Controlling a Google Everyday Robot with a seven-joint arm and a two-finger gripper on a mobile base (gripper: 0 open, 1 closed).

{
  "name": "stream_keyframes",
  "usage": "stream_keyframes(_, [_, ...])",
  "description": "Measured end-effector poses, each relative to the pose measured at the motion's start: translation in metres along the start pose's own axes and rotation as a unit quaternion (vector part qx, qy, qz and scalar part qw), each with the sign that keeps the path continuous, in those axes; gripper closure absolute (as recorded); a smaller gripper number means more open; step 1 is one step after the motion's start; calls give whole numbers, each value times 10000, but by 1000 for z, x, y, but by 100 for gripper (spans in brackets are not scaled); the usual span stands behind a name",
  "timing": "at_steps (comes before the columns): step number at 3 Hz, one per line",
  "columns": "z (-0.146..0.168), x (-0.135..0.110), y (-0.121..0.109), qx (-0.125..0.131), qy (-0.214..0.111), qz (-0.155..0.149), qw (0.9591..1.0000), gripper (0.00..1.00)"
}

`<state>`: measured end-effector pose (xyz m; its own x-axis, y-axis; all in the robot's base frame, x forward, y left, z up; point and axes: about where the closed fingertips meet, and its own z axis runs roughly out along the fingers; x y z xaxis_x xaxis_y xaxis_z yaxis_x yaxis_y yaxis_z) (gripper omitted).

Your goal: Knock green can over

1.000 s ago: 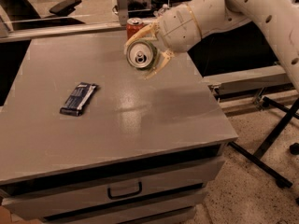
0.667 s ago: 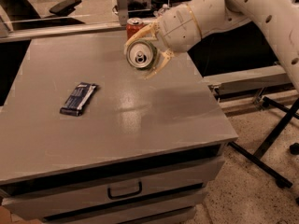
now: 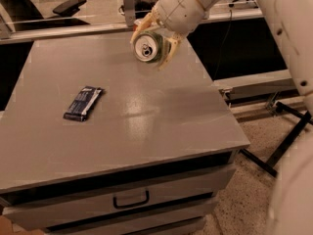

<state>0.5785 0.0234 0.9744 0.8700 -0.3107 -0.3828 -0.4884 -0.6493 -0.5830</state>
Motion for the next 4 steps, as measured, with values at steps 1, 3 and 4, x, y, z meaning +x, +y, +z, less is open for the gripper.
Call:
stream_keyframes(1, [16,34,-19,-680,713,-203,9949,100])
stream_keyframes(3, [55,57,-26,-1753,1320,-828,9721,100])
stream_keyframes(4, [72,67,0,-2333,1361,-965,9580,100])
